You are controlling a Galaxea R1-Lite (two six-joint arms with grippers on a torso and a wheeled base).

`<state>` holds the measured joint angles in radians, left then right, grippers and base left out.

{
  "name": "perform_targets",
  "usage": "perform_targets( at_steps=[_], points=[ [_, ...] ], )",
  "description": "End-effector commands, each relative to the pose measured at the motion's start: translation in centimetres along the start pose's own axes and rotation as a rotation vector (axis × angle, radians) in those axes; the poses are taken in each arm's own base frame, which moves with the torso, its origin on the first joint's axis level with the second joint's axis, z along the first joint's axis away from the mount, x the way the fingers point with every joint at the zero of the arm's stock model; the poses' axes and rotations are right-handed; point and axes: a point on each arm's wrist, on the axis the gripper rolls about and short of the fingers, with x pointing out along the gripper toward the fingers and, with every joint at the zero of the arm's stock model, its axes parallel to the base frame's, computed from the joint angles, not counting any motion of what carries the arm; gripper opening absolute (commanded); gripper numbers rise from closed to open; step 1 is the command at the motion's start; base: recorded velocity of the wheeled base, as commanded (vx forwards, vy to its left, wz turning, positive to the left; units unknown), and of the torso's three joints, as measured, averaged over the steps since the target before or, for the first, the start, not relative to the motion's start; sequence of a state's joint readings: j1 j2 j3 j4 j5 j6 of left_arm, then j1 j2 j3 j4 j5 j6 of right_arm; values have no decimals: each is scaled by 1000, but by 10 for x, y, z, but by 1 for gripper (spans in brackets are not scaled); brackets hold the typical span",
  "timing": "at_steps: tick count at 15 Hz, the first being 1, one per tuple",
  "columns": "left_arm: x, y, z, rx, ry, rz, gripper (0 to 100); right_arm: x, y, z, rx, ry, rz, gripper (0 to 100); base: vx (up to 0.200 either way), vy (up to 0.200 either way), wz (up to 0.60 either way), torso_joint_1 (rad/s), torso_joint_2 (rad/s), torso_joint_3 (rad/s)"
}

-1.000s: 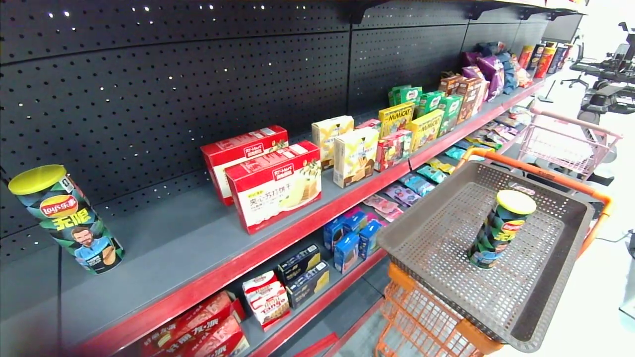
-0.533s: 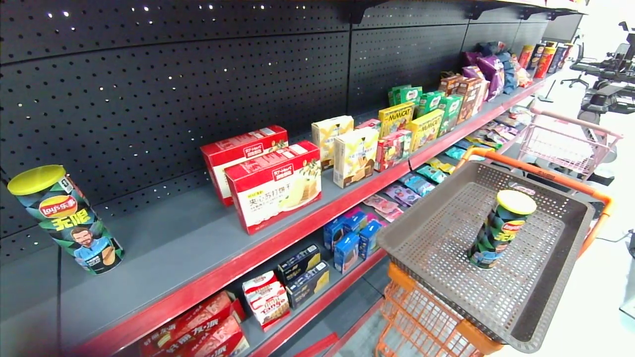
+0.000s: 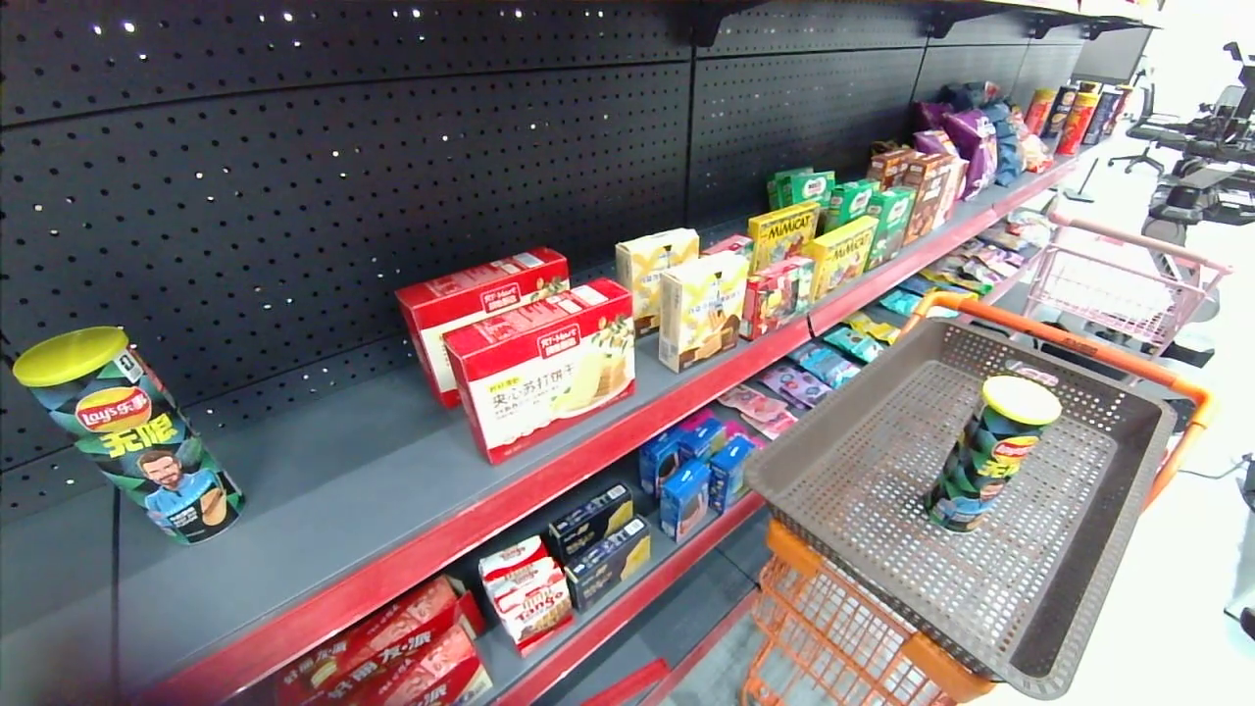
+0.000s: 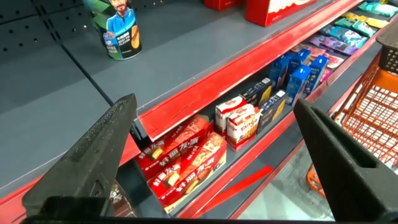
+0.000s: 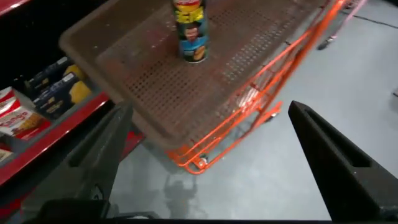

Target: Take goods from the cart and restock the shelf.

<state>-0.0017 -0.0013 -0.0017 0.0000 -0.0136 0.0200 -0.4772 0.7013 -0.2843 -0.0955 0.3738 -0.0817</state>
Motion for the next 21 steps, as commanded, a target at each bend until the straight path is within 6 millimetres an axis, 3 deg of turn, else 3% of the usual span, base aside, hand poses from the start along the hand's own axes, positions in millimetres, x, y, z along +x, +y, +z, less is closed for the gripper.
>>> perform_targets(
  at_steps=[1, 5, 7, 10, 14, 19, 21],
  points=[
    [0, 0, 0, 0, 1, 0, 100, 25, -6, 8, 5, 51, 68, 100, 0, 0, 0, 0, 0, 0],
    [0, 0, 0, 0, 1, 0, 100, 74, -24, 36, -11, 23, 103, 100, 0, 0, 0, 0, 0, 0],
    [0, 0, 0, 0, 1, -2, 100, 113, -36, 26, -83, 54, 144, 100, 0, 0, 0, 0, 0, 0],
    [0, 0, 0, 0, 1, 0, 100, 145, -43, 4, -138, 31, 206, 100, 0, 0, 0, 0, 0, 0],
    [0, 0, 0, -3, 1, 1, 100, 164, -42, -26, -132, 53, 251, 100, 0, 0, 0, 0, 0, 0],
    [0, 0, 0, -3, 1, 1, 100, 204, -40, -48, -189, -38, 329, 100, 0, 0, 0, 0, 0, 0],
    [0, 0, 0, -3, 1, 1, 100, 210, -41, -57, -183, -15, 346, 100, 0, 0, 0, 0, 0, 0]
  ],
)
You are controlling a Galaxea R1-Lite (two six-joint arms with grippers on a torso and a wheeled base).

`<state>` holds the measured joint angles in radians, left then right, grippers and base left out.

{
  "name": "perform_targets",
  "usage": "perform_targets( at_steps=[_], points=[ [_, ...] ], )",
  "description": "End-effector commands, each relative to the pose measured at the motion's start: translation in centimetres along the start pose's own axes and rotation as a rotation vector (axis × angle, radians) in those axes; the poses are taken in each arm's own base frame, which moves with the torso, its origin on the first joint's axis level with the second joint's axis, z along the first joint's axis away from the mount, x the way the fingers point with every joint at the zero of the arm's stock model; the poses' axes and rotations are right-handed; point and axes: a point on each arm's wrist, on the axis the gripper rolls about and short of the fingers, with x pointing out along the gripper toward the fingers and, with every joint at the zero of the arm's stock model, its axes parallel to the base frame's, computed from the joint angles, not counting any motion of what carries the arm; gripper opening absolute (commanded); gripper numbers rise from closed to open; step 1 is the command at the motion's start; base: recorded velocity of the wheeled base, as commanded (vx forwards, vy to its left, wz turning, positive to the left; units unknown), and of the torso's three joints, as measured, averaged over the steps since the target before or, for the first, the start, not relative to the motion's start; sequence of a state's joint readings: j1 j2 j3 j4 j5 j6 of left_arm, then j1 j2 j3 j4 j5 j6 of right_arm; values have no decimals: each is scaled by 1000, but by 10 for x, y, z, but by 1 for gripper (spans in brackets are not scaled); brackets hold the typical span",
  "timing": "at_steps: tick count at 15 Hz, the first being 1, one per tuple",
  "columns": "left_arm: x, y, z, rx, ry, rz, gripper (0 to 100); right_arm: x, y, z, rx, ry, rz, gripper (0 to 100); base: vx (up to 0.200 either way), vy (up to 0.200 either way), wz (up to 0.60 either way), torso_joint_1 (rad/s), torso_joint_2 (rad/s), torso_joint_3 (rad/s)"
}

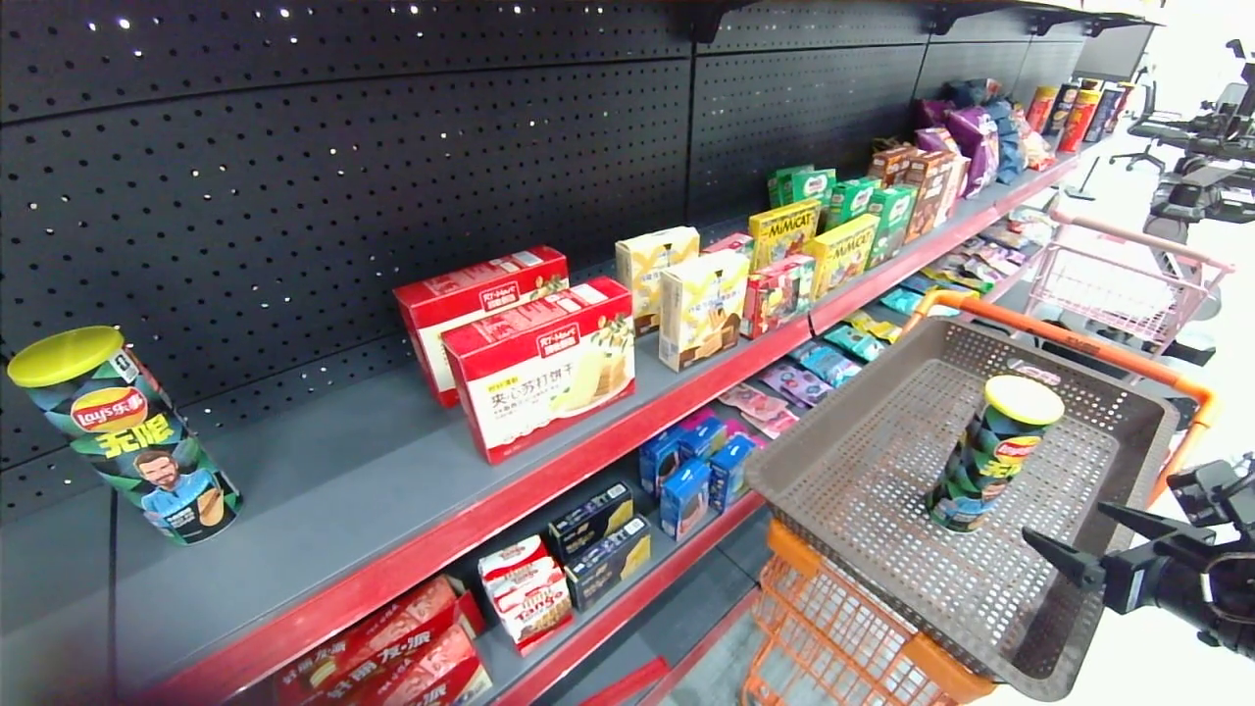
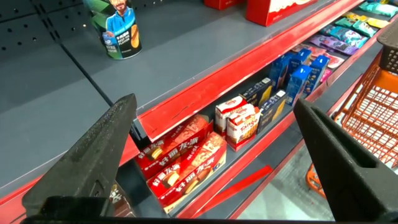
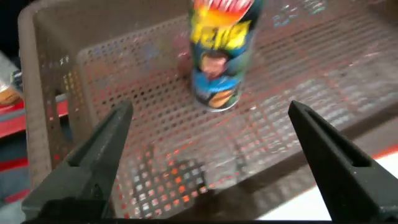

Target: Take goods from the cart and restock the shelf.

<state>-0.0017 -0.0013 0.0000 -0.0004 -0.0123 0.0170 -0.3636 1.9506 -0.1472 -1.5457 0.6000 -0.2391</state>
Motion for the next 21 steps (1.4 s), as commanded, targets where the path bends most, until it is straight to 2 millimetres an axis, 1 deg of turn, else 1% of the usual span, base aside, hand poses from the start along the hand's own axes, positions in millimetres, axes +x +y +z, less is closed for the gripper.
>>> perform_targets(
  at_steps=[1, 3, 4, 6, 7, 8, 13, 15, 17, 21],
  points=[
    [0, 0, 0, 0, 0, 0, 100, 12, 1, -25, 50, 70, 54, 100, 0, 0, 0, 0, 0, 0],
    [0, 0, 0, 0, 0, 0, 100, 20, -3, -30, 53, 73, 60, 100, 0, 0, 0, 0, 0, 0],
    [0, 0, 0, 0, 0, 0, 100, 25, -8, -29, 42, 58, 58, 100, 0, 0, 0, 0, 0, 0],
    [0, 0, 0, 0, 0, 0, 100, 33, -13, -26, 25, 32, 55, 100, 0, 0, 0, 0, 0, 0],
    [0, 0, 0, 0, 0, 0, 100, 36, -17, -21, 8, 3, 60, 100, 0, 0, 0, 0, 0, 0],
    [0, 0, 0, 0, 0, 0, 100, 36, -17, -19, 3, -4, 59, 100, 0, 0, 0, 0, 0, 0],
    [0, 0, 0, 0, 0, 0, 100, 34, -12, -11, -9, -22, 73, 100, 0, 0, 0, 0, 0, 0],
    [0, 0, 0, 0, 0, 0, 100, 35, -6, -6, -13, -32, 88, 100, 0, 0, 0, 0, 0, 0],
    [0, 0, 0, 0, 2, 0, 100, 39, -5, -7, -13, -31, 92, 100, 0, 0, 0, 0, 0, 0],
    [0, 0, 0, 0, 0, 0, 100, 47, 4, -2, -11, -49, 132, 100, 0, 0, 0, 0, 0, 0]
  ],
)
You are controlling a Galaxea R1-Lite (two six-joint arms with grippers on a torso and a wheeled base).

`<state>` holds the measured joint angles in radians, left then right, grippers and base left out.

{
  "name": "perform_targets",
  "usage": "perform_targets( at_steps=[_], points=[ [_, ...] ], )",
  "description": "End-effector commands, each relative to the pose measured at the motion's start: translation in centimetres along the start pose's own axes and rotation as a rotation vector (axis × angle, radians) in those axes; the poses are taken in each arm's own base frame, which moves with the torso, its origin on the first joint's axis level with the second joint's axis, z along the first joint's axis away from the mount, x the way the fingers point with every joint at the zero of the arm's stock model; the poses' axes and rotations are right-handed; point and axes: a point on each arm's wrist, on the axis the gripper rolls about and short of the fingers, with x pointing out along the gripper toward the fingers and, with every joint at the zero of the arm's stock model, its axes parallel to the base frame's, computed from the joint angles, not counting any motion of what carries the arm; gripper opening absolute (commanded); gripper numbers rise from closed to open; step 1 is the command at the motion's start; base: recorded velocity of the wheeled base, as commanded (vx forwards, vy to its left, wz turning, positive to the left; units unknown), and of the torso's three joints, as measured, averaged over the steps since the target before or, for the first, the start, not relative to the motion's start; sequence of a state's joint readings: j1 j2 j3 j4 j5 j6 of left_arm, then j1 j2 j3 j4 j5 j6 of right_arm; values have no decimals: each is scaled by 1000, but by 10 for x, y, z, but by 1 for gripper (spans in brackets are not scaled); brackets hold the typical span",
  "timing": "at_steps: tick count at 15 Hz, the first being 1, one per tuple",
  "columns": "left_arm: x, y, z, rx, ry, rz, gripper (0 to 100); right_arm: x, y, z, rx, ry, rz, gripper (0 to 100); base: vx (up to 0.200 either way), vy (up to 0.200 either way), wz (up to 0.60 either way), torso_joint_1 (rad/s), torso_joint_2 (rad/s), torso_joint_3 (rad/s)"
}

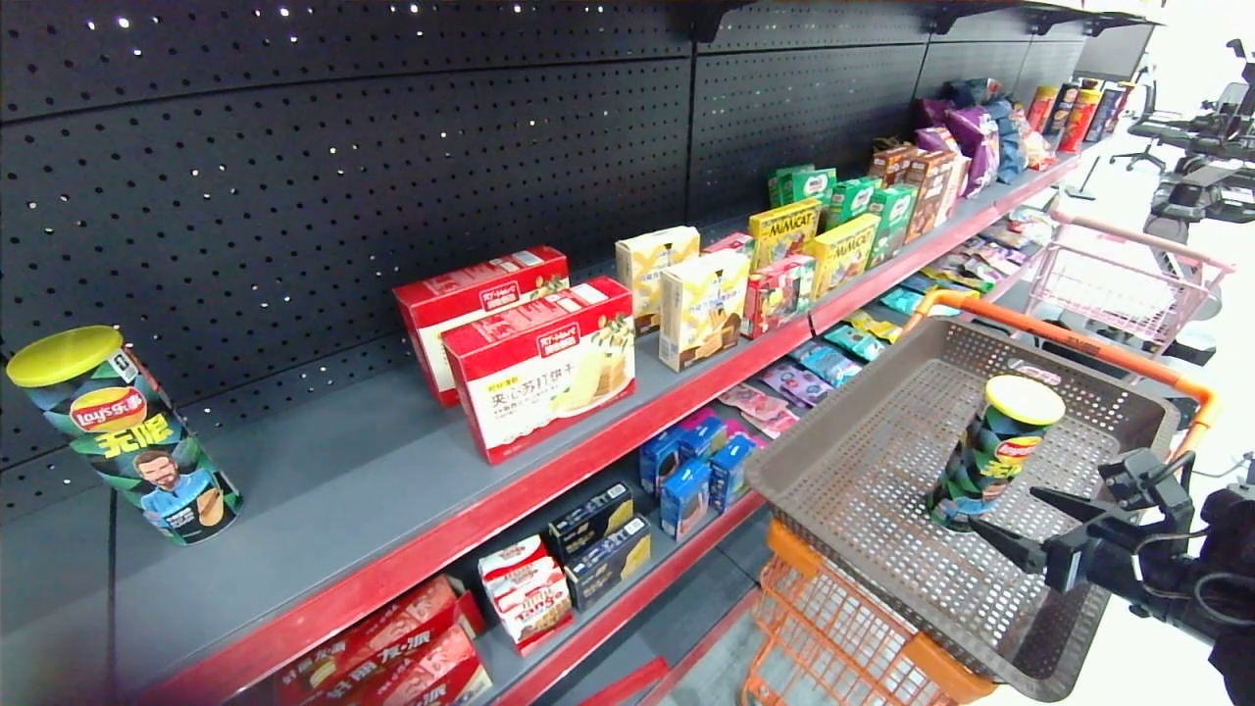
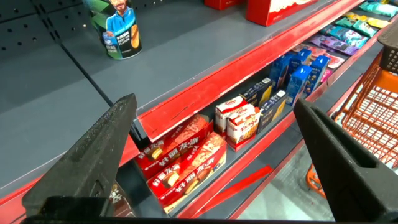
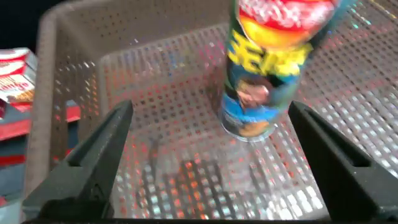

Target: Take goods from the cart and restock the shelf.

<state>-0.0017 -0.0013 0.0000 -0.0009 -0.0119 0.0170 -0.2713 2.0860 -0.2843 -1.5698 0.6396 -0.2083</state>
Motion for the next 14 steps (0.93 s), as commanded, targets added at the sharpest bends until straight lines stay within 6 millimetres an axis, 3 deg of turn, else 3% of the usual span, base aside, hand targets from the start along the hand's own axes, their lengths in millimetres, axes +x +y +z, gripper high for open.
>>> perform_targets(
  at_steps=[1, 8, 14],
  points=[
    [0, 0, 0, 0, 1, 0, 100, 3, 2, 4, -5, -16, 10, 100, 0, 0, 0, 0, 0, 0],
    [0, 0, 0, 0, 1, 0, 100, 35, -25, -1, -43, -62, -12, 100, 0, 0, 0, 0, 0, 0],
    [0, 0, 0, 0, 1, 0, 100, 51, -20, -7, -62, -64, 39, 100, 0, 0, 0, 0, 0, 0]
  ],
)
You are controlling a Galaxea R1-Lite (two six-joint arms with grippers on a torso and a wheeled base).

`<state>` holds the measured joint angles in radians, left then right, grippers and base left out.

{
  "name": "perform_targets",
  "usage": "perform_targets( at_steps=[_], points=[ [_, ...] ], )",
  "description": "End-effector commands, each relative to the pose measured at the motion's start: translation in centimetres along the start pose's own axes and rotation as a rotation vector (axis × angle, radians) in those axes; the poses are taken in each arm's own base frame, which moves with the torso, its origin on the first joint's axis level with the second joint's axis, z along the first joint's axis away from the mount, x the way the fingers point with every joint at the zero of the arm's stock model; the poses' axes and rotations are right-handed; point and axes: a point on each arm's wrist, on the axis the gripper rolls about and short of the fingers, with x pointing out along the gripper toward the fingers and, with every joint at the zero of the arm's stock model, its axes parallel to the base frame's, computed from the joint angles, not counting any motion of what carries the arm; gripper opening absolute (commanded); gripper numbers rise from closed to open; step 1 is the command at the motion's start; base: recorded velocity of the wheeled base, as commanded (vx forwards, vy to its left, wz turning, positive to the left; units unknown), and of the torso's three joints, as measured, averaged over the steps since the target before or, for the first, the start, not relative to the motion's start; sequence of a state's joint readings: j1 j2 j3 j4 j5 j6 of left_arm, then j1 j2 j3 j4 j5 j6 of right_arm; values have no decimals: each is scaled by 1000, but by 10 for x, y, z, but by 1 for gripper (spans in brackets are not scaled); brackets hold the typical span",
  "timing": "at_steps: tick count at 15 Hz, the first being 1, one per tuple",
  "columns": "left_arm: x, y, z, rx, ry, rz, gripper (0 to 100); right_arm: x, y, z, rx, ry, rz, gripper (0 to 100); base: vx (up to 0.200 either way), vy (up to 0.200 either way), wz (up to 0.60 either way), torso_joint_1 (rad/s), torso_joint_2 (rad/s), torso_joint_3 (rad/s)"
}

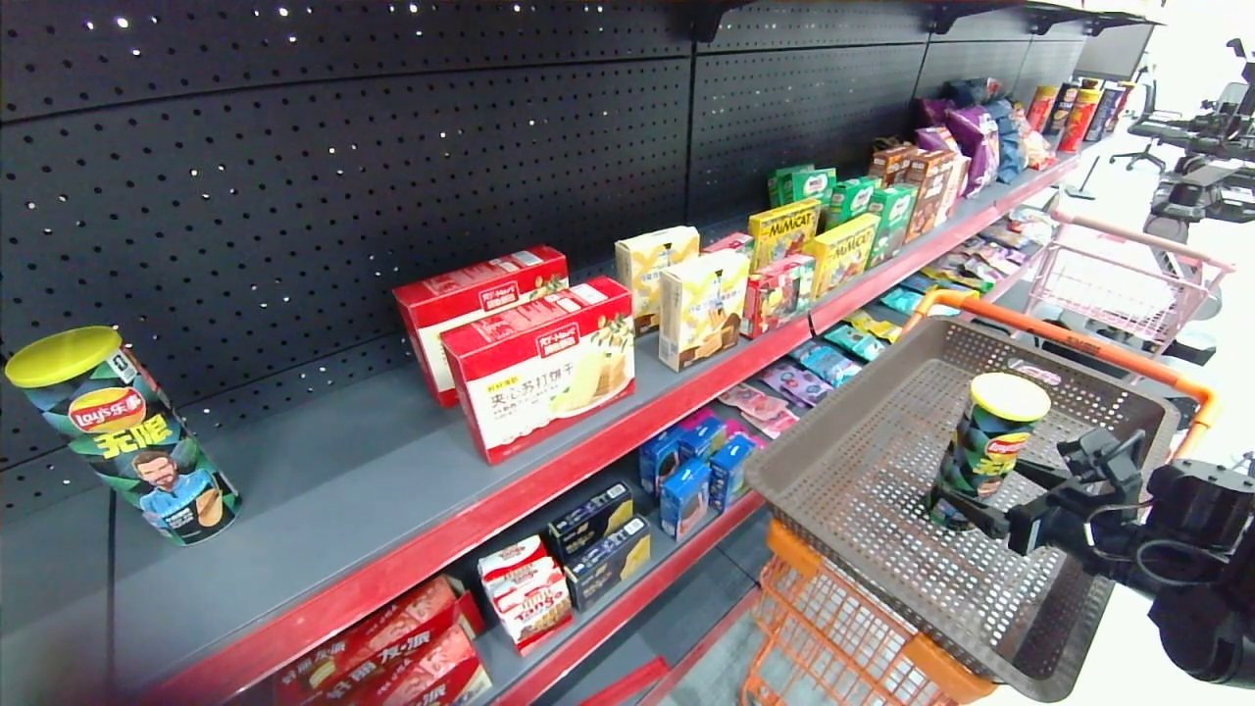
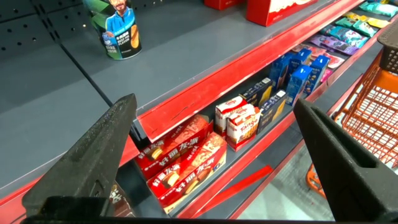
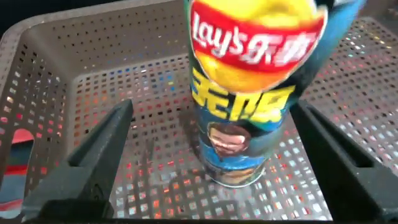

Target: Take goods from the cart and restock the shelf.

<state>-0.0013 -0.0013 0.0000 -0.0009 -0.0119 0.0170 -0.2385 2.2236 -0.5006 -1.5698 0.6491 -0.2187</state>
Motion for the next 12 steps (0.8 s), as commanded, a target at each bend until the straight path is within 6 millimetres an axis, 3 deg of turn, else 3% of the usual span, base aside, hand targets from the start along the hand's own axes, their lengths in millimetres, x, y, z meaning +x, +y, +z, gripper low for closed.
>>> perform_targets(
  at_steps=[1, 5, 8, 12],
  points=[
    [0, 0, 0, 0, 1, -1, 100, 5, 2, -2, -10, -1, 11, 100, 0, 0, 0, 0, 0, 0],
    [0, 0, 0, 0, 1, -1, 100, 9, -1, 3, -33, -27, 15, 100, 0, 0, 0, 0, 0, 0],
    [0, 0, 0, -2, 2, -1, 100, 23, -14, 6, -65, -76, 22, 100, 0, 0, 0, 0, 0, 0],
    [0, 0, 0, 0, 1, -1, 100, 45, -25, -19, -63, -73, 51, 100, 0, 0, 0, 0, 0, 0]
  ],
)
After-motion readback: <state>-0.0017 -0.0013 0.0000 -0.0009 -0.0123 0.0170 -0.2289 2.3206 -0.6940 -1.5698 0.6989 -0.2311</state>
